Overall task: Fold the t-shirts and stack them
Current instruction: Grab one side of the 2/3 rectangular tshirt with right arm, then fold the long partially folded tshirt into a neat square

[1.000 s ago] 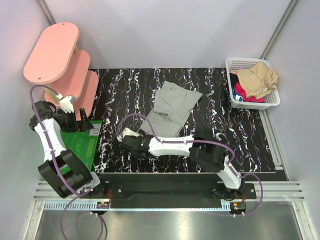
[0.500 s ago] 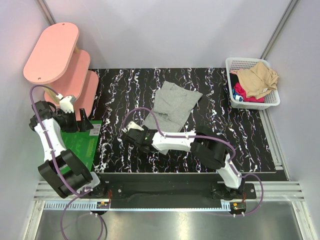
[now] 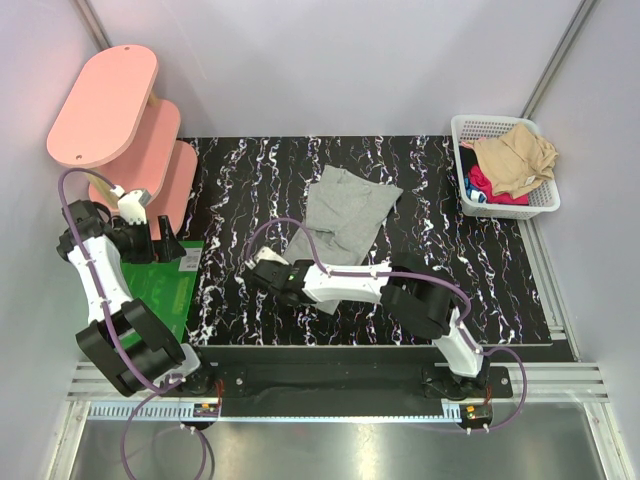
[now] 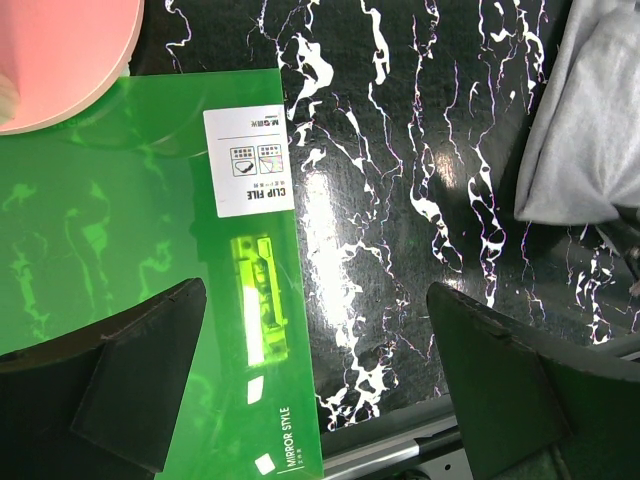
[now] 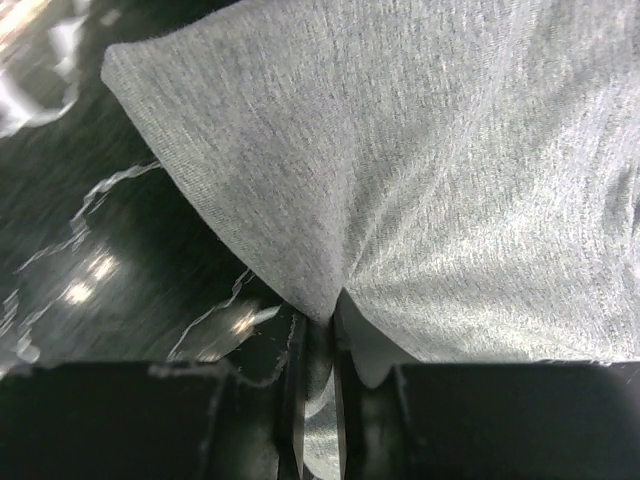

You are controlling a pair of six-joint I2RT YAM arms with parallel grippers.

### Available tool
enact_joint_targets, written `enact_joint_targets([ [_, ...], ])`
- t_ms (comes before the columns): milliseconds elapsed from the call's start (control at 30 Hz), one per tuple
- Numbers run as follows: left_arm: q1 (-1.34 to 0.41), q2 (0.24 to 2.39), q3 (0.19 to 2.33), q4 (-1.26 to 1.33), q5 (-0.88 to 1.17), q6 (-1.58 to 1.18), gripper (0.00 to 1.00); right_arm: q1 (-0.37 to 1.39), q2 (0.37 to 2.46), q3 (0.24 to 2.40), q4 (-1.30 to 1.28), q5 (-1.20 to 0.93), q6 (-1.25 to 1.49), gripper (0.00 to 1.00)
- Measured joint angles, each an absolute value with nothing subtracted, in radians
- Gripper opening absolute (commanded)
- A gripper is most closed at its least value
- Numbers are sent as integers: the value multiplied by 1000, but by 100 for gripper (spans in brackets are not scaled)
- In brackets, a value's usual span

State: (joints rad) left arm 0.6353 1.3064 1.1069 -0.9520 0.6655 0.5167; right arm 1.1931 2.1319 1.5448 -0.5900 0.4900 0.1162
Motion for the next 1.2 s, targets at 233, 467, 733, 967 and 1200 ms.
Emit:
enact_joint_targets([
  [233,635,1304,1107,-952,666,517,99,1279,2126,1620,-740,407,154,14],
  [467,635,1304,1107,-952,670,517,99,1364,2020,1697,-844,303,213,15],
  [733,635,1302,1113,-961,671,517,99,1336,1873,1753,-869,294,231,16],
  [967,635,1301,1142,-979,674,519,99,1190,1832,1739,-846,213,217,16],
  [1200,635,1301,1159,-988,675,519,99,1005,1831,1707,-807,83,189,15],
])
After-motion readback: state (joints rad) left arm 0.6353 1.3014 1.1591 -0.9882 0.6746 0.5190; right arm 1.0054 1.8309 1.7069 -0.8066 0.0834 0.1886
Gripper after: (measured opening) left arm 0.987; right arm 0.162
